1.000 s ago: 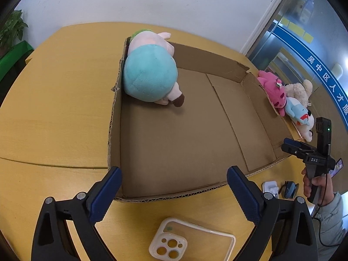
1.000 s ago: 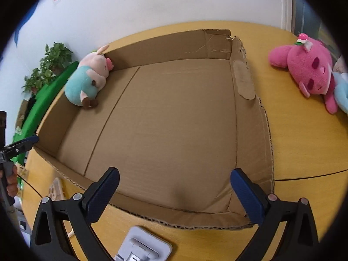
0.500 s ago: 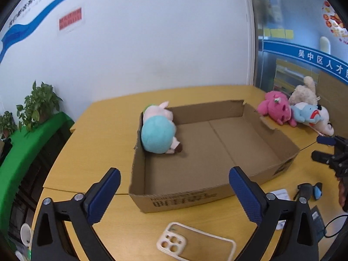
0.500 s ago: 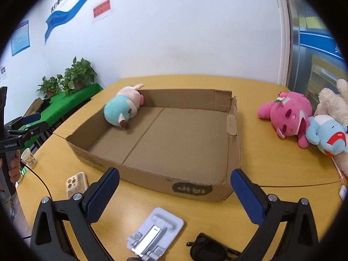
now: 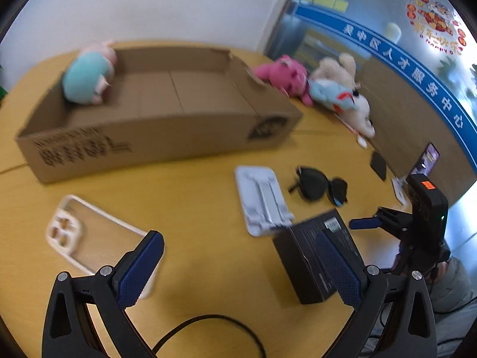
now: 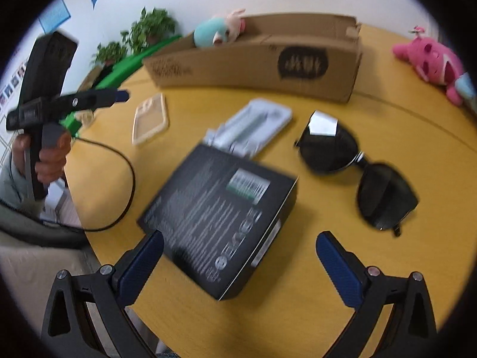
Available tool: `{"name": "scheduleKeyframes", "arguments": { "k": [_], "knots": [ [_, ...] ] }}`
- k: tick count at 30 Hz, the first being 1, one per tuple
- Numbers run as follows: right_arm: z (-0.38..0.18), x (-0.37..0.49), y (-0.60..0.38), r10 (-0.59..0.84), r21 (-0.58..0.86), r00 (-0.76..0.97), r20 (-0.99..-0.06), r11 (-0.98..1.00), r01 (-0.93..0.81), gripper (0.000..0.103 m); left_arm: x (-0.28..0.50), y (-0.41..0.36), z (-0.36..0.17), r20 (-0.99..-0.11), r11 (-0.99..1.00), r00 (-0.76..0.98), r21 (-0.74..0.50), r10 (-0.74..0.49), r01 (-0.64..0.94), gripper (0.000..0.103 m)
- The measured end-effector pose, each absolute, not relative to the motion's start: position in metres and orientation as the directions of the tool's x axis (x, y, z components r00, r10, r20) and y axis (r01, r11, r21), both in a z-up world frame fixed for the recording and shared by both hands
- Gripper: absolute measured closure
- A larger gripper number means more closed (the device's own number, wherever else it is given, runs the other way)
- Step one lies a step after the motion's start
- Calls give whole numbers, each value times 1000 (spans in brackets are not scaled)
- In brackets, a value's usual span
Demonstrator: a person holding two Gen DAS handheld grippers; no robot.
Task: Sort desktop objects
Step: 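Close both grippers on the black product box and lift it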
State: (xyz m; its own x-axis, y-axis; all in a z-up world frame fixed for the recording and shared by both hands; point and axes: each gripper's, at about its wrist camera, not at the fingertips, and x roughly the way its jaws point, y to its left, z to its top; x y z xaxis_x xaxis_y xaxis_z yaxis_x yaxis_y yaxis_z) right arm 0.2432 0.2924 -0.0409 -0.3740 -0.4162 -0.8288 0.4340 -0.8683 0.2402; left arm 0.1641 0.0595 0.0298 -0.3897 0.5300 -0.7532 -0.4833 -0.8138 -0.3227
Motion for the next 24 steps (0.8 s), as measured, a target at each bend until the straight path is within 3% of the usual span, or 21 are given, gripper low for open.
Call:
{"name": "scheduleKeyframes", "arguments": {
  "k": [3,6,9,14,16,17,21,24],
  "knots": [
    [-50,243,273,-479,305,-344,-808,-839,452,0,167,75,12,-759,-768,-300,-380,577,-516,0],
    [-49,243,248,-480,268,-354,-803,-821,504,1,166,81,-6,-765,-740,-215,-448,608,-501,2],
    [-48,243,243,-505,281,-353,-787,-804,524,1,163,78,-21,-764,-725,-145,-509,629,-463,12],
    [-53,238,257,-507,301,-357,-784,-814,496,1,164,80,-32,-718,-672,-71,-606,692,-425,14],
    [-53,237,250,-512,298,-349,-785,-806,512,2,165,90,-42,-728,-666,-22,-614,685,-425,26],
    [-55,237,244,-509,289,-342,-790,-801,525,4,165,95,-47,-734,-664,3,-617,679,-423,41],
    [-61,242,212,-392,122,-404,-826,-825,552,4,167,94,-48,-731,-670,-11,-618,682,-411,41],
    [-58,240,209,-413,144,-414,-811,-828,543,6,165,82,-43,-725,-681,-40,-624,687,-382,43]
  ]
}}
